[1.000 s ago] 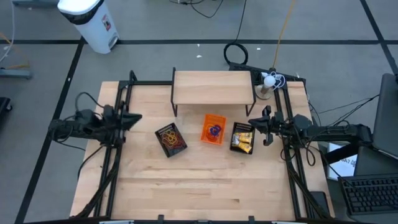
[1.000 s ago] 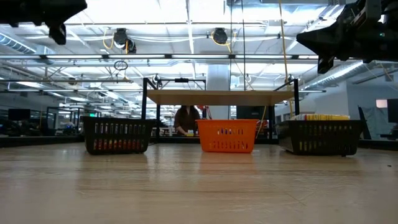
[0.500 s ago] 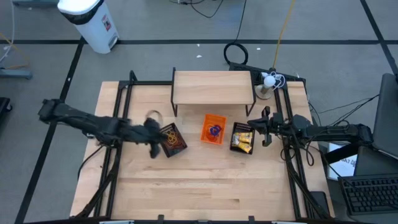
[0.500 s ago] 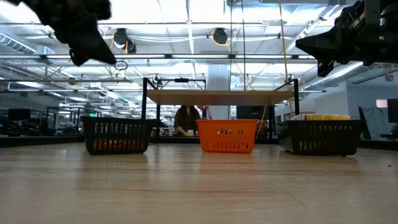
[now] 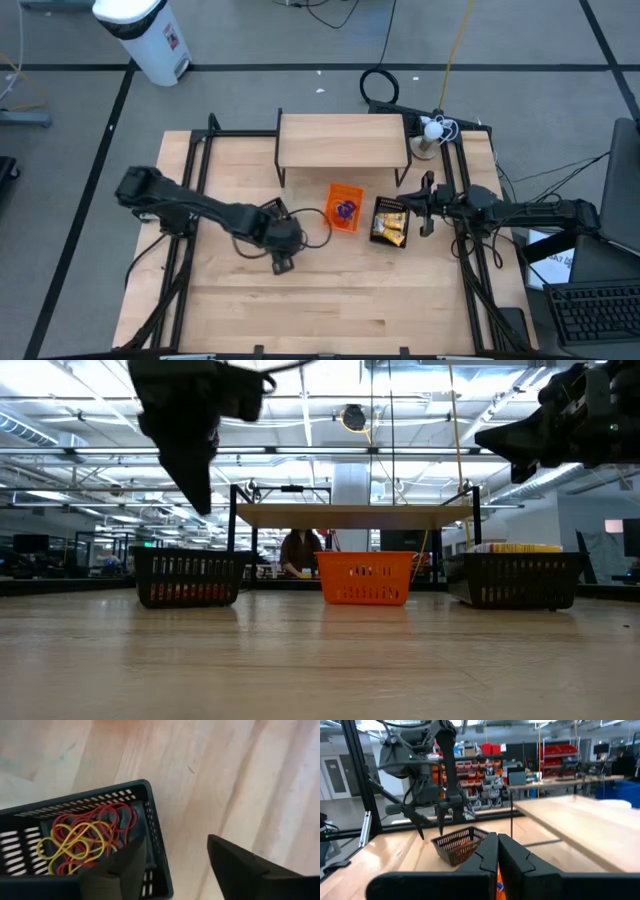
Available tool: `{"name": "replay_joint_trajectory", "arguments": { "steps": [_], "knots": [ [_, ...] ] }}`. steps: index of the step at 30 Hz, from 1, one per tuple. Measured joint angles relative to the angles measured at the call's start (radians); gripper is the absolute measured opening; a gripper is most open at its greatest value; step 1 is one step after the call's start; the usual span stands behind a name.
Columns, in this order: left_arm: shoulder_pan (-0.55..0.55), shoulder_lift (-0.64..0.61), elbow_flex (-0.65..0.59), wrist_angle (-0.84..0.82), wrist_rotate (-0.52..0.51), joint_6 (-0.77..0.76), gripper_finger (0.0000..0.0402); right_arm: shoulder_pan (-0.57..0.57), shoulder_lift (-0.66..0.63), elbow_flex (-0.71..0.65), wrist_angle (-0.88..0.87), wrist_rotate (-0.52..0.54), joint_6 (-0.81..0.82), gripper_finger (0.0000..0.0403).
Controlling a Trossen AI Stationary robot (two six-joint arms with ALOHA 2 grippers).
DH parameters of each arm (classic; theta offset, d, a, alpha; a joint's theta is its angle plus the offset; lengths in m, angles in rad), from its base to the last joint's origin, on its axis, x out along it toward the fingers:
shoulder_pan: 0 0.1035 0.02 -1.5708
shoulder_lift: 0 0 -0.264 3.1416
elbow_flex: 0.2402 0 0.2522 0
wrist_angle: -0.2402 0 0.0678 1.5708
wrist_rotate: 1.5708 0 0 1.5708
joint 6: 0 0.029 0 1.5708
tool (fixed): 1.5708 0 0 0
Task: Pick & Place Office Desk Supplies
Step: Put the left black bin with rubber bands on the shelf
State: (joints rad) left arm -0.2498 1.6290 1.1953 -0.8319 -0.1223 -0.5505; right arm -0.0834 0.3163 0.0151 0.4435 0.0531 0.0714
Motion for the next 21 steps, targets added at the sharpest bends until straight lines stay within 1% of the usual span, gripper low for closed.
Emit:
{"name": "replay_joint_trajectory", "arguments": {
  "steps": [3, 6, 8, 15, 16, 18, 19, 21],
  "knots": [
    [0.018, 0.073, 0.013, -0.011, 0.007, -0.003, 0.0229, 0.0, 0.0, 0.0, -0.029, -0.002, 0.025, 0.0],
    [0.042, 0.133, 0.013, -0.027, 0.038, -0.009, 0.0234, 0.0, 0.001, 0.0, -0.063, -0.003, 0.046, 0.0],
    [0.056, 0.163, 0.013, -0.046, 0.041, -0.009, 0.0234, 0.0, 0.0, 0.0, -0.075, -0.003, 0.047, 0.0],
    [0.088, 0.213, 0.012, -0.056, 0.016, 0.007, 0.0233, 0.0, 0.0, 0.0, -0.059, -0.002, 0.047, 0.0],
    [0.09, 0.218, 0.012, -0.057, 0.018, 0.018, 0.0228, 0.0, 0.0, 0.0, -0.057, -0.001, 0.046, 0.0],
    [0.093, 0.227, 0.012, -0.057, 0.025, 0.045, 0.0203, 0.0, 0.0, 0.0, -0.053, 0.001, 0.042, 0.0],
    [0.093, 0.229, 0.012, -0.057, 0.026, 0.054, 0.0184, 0.0, 0.0, 0.0, -0.052, 0.001, 0.041, 0.0],
    [0.091, 0.231, 0.012, -0.059, 0.034, 0.076, 0.0131, 0.0, 0.0, 0.0, -0.052, 0.001, 0.041, 0.0]
  ]
}}
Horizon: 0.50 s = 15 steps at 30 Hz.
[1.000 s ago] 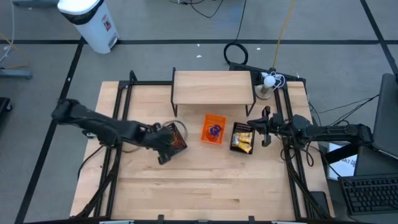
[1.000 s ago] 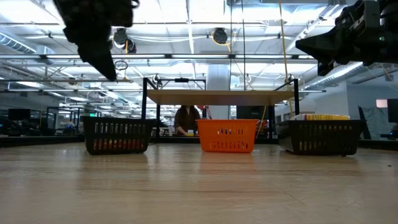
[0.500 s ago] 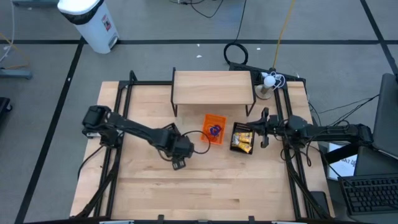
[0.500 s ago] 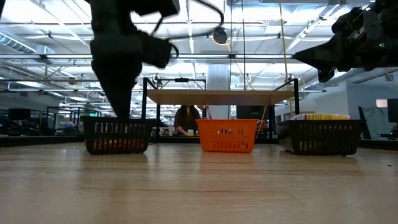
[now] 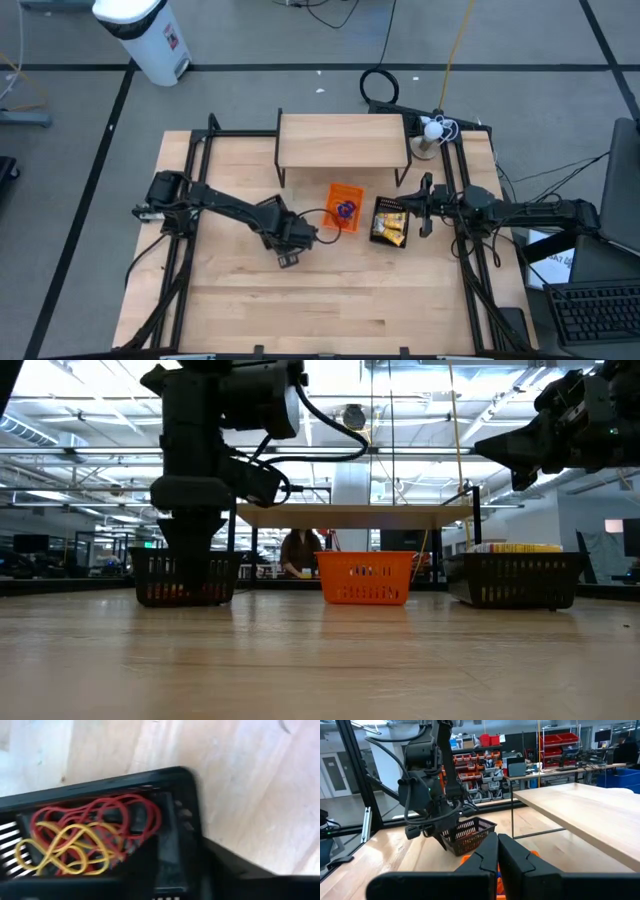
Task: Pick & Place Office Desk Supplies
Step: Put the left black bin with rubber bands on the shelf
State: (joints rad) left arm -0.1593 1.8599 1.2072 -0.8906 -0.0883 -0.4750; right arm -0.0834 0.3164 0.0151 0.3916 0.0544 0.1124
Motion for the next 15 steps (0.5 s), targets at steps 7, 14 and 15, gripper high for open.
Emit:
{"name": "replay_joint_trajectory", "arguments": {
  "steps": [7, 14, 15],
  "knots": [
    [-0.058, -0.028, 0.025, -0.114, -0.052, 0.042, 0.0009, 0.0, 0.0, 0.0, -0.008, -0.003, 0.006, 0.0],
    [-0.118, -0.104, 0.246, -0.476, -0.129, 0.036, 0.0003, 0.0, 0.0, 0.0, -0.008, -0.003, 0.006, 0.0],
    [-0.122, -0.113, 0.298, -0.53, -0.146, 0.036, 0.0003, 0.0, 0.0, 0.0, -0.008, -0.003, 0.006, 0.0]
  ]
}}
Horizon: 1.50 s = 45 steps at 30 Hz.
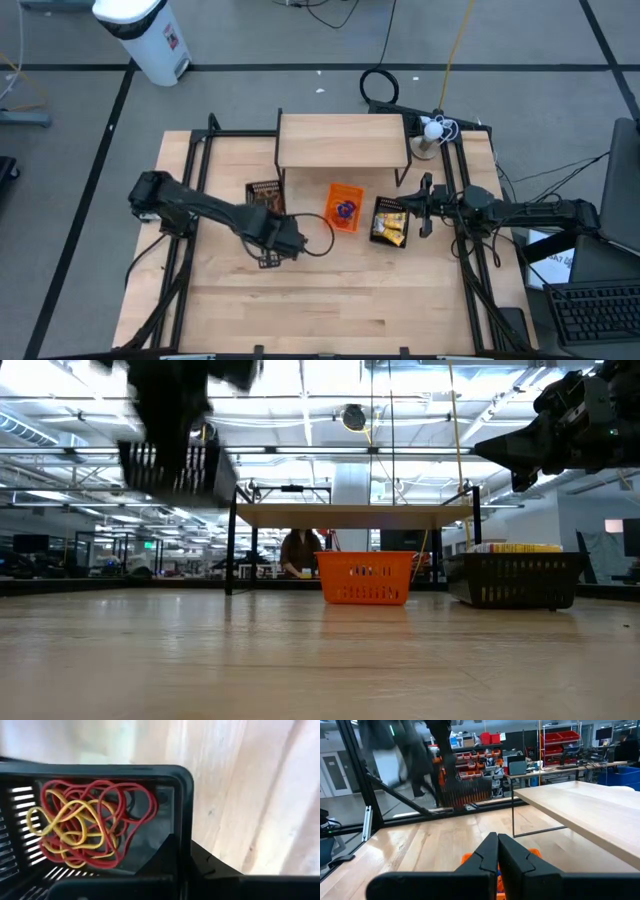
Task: Pick & Place Office Desk Supplies
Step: Put the left black bin with rubber bands on the shelf
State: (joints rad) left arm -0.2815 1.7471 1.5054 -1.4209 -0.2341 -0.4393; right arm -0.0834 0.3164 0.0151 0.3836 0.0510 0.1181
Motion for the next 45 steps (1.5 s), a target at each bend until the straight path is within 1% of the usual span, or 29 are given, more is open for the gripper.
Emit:
{"name": "replay_joint_trajectory", "arguments": {
  "steps": [4, 8, 11, 15, 18, 21, 27, 31, 35, 45],
  "knots": [
    [0.004, -0.03, 0.221, -0.153, -0.053, 0.017, 0.0002, 0.0, 0.0, 0.0, 0.008, 0.0, 0.0, 0.0],
    [0.048, -0.036, 0.424, -0.147, -0.065, 0.182, 0.0002, 0.0, 0.0, 0.0, 0.01, 0.0, 0.0, 0.0],
    [0.119, -0.014, 0.557, -0.148, -0.075, 0.306, 0.0001, 0.0, 0.0, 0.0, 0.017, 0.0, 0.001, 0.0],
    [0.257, 0.041, 0.658, -0.132, -0.062, 0.444, 0.0001, 0.0, 0.0, 0.0, 0.024, -0.001, 0.001, 0.0],
    [0.354, 0.092, 0.678, -0.119, -0.044, 0.53, 0.0001, 0.0, 0.0, 0.0, 0.028, -0.001, -0.003, 0.0],
    [0.428, 0.154, 0.678, -0.067, -0.033, 0.61, 0.0001, 0.0, 0.0, 0.0, 0.032, -0.001, -0.006, 0.0],
    [0.513, 0.278, 0.678, -0.021, -0.029, 0.708, 0.0, 0.0, 0.0, 0.0, 0.031, -0.001, -0.006, 0.0],
    [0.554, 0.345, 0.678, -0.011, -0.029, 0.724, 0.0, 0.0, 0.0, 0.0, 0.03, -0.003, -0.006, 0.0],
    [0.584, 0.381, 0.678, 0.014, -0.023, 0.722, 0.0, 0.0, 0.0, 0.0, 0.026, -0.004, -0.006, 0.0],
    [0.64, 0.394, 0.678, 0.033, -0.002, 0.695, 0.0, 0.0, 0.0, 0.0, 0.026, -0.004, -0.001, 0.0]
  ]
}}
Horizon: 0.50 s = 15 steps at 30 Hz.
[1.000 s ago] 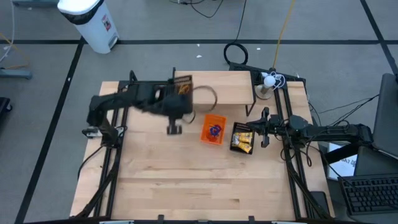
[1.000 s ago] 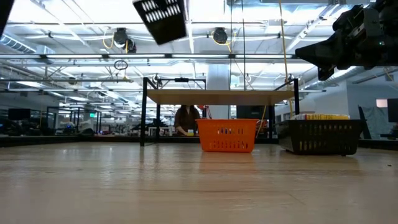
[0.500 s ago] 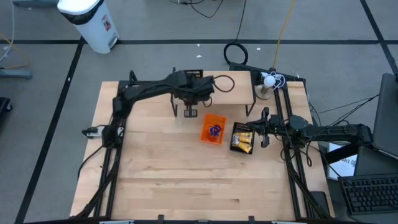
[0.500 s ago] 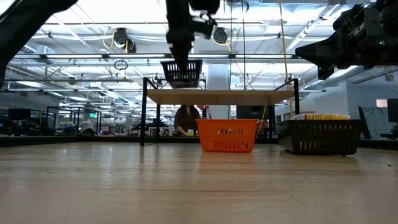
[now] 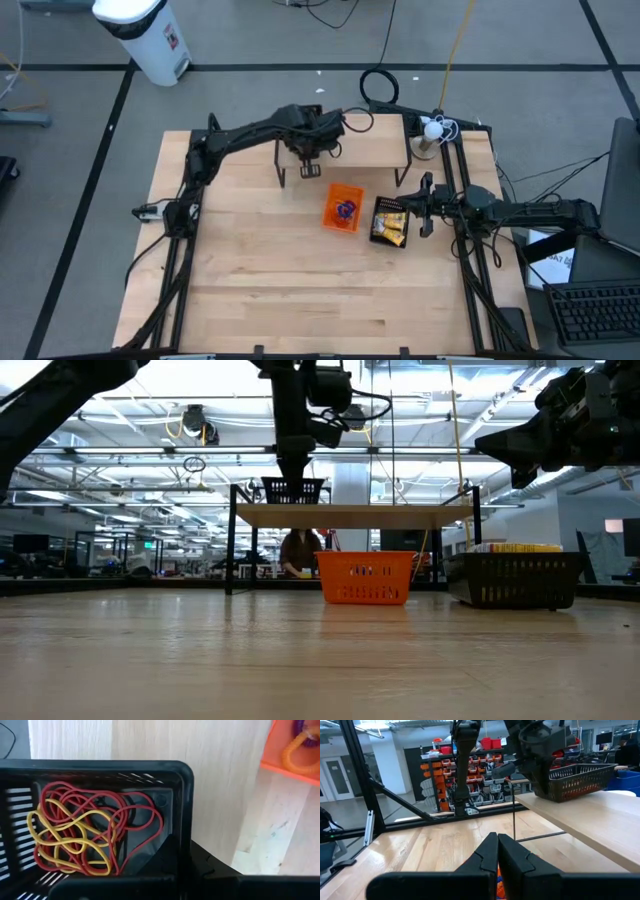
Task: Pick & Place Office Desk Supplies
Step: Put the left black bin with rubber bands on the shelf
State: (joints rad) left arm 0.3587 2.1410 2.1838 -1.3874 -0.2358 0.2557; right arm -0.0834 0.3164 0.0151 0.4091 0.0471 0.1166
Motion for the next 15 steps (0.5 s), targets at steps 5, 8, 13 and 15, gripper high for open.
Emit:
{"name": "replay_joint_trajectory", "arguments": {
  "steps": [5, 8, 13, 15],
  "knots": [
    [0.003, 0.0, 0.0, -0.013, 0.006, 0.018, 0.0, 0.0, 0.0, 0.0, 0.001, 0.0, 0.002, 0.0],
    [0.003, 0.0, 0.0, -0.016, 0.005, 0.037, 0.0, 0.0, 0.0, 0.0, 0.001, 0.0, 0.002, 0.0],
    [0.007, 0.0, 0.0, -0.045, 0.032, 0.034, 0.0, 0.0, 0.0, 0.0, 0.0, 0.0, 0.002, 0.0],
    [0.004, 0.0, 0.0, -0.054, 0.044, 0.042, 0.0, 0.0, 0.0, 0.0, 0.001, 0.0, 0.002, 0.0]
  ]
}}
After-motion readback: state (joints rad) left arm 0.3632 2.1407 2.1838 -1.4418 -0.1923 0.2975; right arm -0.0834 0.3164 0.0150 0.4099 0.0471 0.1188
